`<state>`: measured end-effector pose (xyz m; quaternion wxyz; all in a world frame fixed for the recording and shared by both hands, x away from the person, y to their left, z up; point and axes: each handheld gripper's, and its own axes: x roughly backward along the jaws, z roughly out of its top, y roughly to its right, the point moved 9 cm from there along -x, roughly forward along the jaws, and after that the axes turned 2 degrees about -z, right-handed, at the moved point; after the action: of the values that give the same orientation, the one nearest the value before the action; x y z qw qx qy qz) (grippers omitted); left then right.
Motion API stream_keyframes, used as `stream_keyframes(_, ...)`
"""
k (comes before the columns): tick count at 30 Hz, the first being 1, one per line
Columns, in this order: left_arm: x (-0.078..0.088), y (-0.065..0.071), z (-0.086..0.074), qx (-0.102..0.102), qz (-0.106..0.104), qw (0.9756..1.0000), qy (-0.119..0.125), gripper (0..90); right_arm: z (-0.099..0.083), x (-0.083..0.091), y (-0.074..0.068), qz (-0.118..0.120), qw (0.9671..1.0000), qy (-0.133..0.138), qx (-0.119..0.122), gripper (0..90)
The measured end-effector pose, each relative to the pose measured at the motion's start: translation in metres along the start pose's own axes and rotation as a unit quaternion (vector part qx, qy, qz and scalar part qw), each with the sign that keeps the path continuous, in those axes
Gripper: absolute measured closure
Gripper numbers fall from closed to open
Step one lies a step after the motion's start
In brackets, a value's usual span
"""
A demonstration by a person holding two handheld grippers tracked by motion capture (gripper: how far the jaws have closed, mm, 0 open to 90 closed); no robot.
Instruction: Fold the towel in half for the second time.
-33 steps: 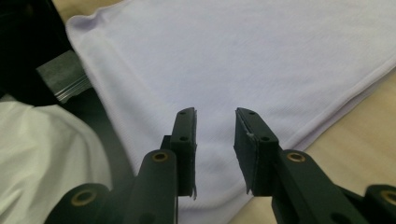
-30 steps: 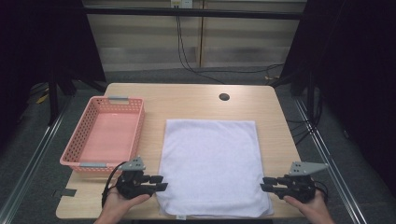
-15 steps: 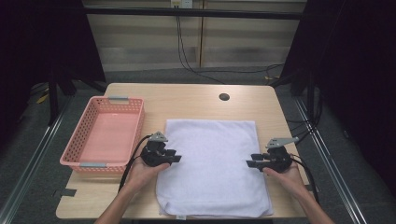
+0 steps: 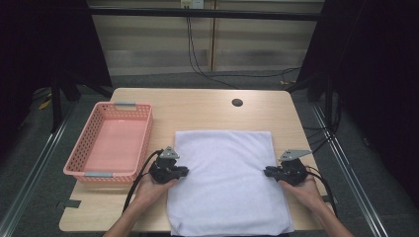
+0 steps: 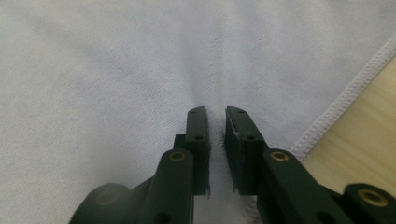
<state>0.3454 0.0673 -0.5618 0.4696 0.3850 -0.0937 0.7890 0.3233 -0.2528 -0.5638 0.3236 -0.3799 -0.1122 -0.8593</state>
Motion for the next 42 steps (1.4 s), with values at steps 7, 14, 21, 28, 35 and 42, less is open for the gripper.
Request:
stream_keyframes(7, 0.002, 0.025, -0.008, 0.006, -0.038, 0.999, -0.021, 83.0, -0.022, 0.023, -0.014, 0.018, 0.9996, -0.02, 0.002, 80.7)
stream_keyframes(14, 0.014, 0.055, -0.026, -0.007, -0.056, 0.9974, -0.045, 81.2, -0.041, 0.043, -0.036, 0.034, 0.9982, -0.048, 0.013, 80.6)
stream_keyframes(21, 0.019, 0.038, -0.008, -0.003, -0.04, 0.9991, -0.011, 65.9, -0.032, 0.047, -0.031, 0.05, 0.9985, -0.02, 0.001, 76.9)
stream_keyframes(28, 0.0, -0.007, 0.028, 0.028, -0.011, 0.9993, 0.021, 65.3, 0.019, 0.034, 0.034, -0.021, 0.998, 0.047, -0.036, 64.9)
stream_keyframes(35, -0.01, -0.029, 0.049, 0.022, 0.008, 0.999, 0.037, 62.0, 0.035, 0.002, 0.079, -0.044, 0.9966, 0.034, -0.06, 53.4)
stream_keyframes(42, -0.016, -0.043, 0.049, 0.038, 0.011, 0.9986, 0.036, 54.3, 0.027, -0.02, 0.084, -0.025, 0.9974, 0.008, -0.067, 49.9)
